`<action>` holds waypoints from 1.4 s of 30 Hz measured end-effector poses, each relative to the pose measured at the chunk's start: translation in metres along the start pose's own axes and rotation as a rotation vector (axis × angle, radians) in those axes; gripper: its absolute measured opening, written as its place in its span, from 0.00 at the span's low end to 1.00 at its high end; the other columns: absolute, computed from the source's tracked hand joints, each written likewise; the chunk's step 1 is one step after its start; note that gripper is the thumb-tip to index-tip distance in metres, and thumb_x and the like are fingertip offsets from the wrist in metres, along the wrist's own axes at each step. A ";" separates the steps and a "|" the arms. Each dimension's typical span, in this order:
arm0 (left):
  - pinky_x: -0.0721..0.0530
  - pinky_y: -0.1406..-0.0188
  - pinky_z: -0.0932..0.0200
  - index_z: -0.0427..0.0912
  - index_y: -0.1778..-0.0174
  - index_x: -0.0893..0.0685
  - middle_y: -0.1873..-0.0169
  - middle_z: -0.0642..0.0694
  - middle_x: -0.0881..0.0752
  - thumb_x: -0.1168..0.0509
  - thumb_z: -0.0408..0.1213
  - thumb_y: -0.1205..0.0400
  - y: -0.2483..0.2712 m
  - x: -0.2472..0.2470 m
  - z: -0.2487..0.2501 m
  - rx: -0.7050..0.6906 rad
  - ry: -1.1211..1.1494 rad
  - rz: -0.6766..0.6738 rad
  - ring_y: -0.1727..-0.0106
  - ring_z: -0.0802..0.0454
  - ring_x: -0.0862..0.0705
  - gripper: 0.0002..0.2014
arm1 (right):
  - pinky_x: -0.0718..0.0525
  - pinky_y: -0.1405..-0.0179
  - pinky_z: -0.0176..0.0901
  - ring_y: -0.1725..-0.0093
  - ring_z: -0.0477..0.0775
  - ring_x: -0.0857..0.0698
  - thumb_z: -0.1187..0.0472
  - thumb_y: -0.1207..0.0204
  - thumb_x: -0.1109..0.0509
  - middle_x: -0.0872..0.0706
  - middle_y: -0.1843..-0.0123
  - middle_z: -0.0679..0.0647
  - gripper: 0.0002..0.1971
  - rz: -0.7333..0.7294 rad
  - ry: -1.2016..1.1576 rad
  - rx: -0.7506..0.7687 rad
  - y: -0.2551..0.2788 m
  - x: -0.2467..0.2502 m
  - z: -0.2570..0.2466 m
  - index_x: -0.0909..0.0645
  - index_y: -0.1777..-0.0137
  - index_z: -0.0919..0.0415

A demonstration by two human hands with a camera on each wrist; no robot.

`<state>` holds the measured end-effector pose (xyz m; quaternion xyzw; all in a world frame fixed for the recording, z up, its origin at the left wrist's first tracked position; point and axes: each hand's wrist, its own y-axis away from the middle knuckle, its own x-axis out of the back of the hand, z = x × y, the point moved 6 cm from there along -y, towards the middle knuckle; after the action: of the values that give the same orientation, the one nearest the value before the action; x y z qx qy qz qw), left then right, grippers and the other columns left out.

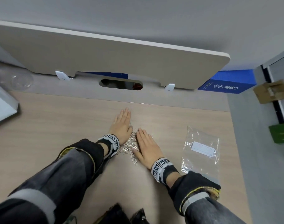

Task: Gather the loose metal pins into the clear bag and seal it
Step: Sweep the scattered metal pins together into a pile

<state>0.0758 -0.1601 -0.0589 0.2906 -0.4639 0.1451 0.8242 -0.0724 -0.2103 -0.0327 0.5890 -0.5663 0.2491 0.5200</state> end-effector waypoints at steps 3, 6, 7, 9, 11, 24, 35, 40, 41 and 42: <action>0.58 0.15 0.45 0.38 0.15 0.58 0.14 0.43 0.60 0.60 0.50 0.19 0.003 -0.010 0.008 -0.067 -0.080 -0.030 0.14 0.47 0.61 0.36 | 0.59 0.16 0.48 0.16 0.53 0.62 0.41 0.16 0.52 0.60 0.15 0.54 0.36 0.062 -0.010 -0.080 0.002 0.010 0.020 0.59 0.16 0.61; 0.61 0.15 0.47 0.39 0.16 0.59 0.15 0.43 0.60 0.65 0.52 0.21 0.030 -0.023 0.013 -0.169 -0.139 -0.074 0.15 0.48 0.64 0.37 | 0.54 0.15 0.51 0.15 0.55 0.59 0.42 0.17 0.55 0.58 0.14 0.56 0.36 0.097 -0.034 -0.197 -0.007 0.016 0.041 0.58 0.16 0.62; 0.62 0.15 0.47 0.39 0.15 0.59 0.15 0.44 0.61 0.65 0.52 0.20 0.041 -0.026 0.015 -0.197 -0.135 -0.083 0.16 0.48 0.65 0.37 | 0.54 0.15 0.52 0.15 0.55 0.58 0.43 0.16 0.55 0.58 0.14 0.57 0.35 0.106 -0.037 -0.228 -0.011 0.016 0.044 0.58 0.16 0.62; 0.61 0.15 0.47 0.41 0.16 0.59 0.16 0.45 0.61 0.64 0.52 0.19 0.060 -0.030 0.017 -0.247 -0.093 -0.089 0.16 0.49 0.66 0.36 | 0.56 0.16 0.51 0.15 0.56 0.57 0.44 0.16 0.54 0.57 0.14 0.58 0.35 0.118 -0.052 -0.282 -0.016 0.014 0.046 0.58 0.16 0.62; 0.61 0.15 0.45 0.42 0.15 0.58 0.16 0.46 0.60 0.62 0.51 0.18 0.074 -0.032 0.011 -0.232 -0.055 -0.042 0.15 0.48 0.65 0.34 | 0.56 0.16 0.51 0.15 0.57 0.57 0.44 0.16 0.55 0.57 0.14 0.58 0.35 0.130 -0.082 -0.326 -0.016 0.007 0.040 0.58 0.16 0.63; 0.64 0.16 0.47 0.42 0.16 0.62 0.16 0.45 0.63 0.61 0.52 0.19 0.113 -0.044 -0.014 0.056 0.137 0.106 0.15 0.48 0.67 0.36 | 0.61 0.16 0.46 0.15 0.51 0.63 0.42 0.16 0.55 0.61 0.15 0.52 0.35 0.171 -0.098 -0.204 0.033 -0.032 -0.014 0.59 0.16 0.60; 0.60 0.15 0.50 0.37 0.16 0.55 0.16 0.42 0.61 0.55 0.45 0.22 0.128 -0.051 0.011 0.074 0.261 0.104 0.16 0.48 0.65 0.37 | 0.53 0.16 0.44 0.15 0.52 0.56 0.50 0.17 0.46 0.54 0.14 0.54 0.34 0.216 -0.304 -0.254 0.053 -0.034 -0.033 0.54 0.16 0.62; 0.26 0.30 0.43 0.38 0.34 0.22 0.30 0.33 0.27 0.36 0.31 0.27 0.149 -0.028 -0.036 0.424 0.359 0.351 0.30 0.33 0.26 0.23 | 0.26 0.35 0.44 0.30 0.57 0.24 0.62 0.23 0.37 0.24 0.28 0.56 0.19 0.519 -0.508 -0.709 0.089 -0.004 0.026 0.24 0.31 0.60; 0.22 0.36 0.44 0.38 0.43 0.20 0.39 0.35 0.23 0.35 0.31 0.28 0.154 -0.028 -0.043 0.525 0.410 0.360 0.39 0.34 0.21 0.16 | 0.24 0.40 0.44 0.37 0.58 0.20 0.64 0.24 0.37 0.21 0.34 0.57 0.16 0.523 -0.585 -0.806 0.095 -0.007 0.034 0.21 0.37 0.61; 0.20 0.42 0.47 0.40 0.50 0.19 0.46 0.36 0.20 0.36 0.31 0.28 0.157 -0.031 -0.045 0.591 0.475 0.344 0.45 0.35 0.18 0.11 | 0.23 0.43 0.43 0.44 0.56 0.19 0.65 0.24 0.36 0.19 0.39 0.58 0.13 0.504 -0.671 -0.868 0.098 -0.009 0.037 0.20 0.41 0.62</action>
<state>0.0100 -0.0079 -0.0494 0.3911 -0.2411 0.4707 0.7533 -0.1765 -0.2212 -0.0207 0.2171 -0.8714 -0.0888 0.4308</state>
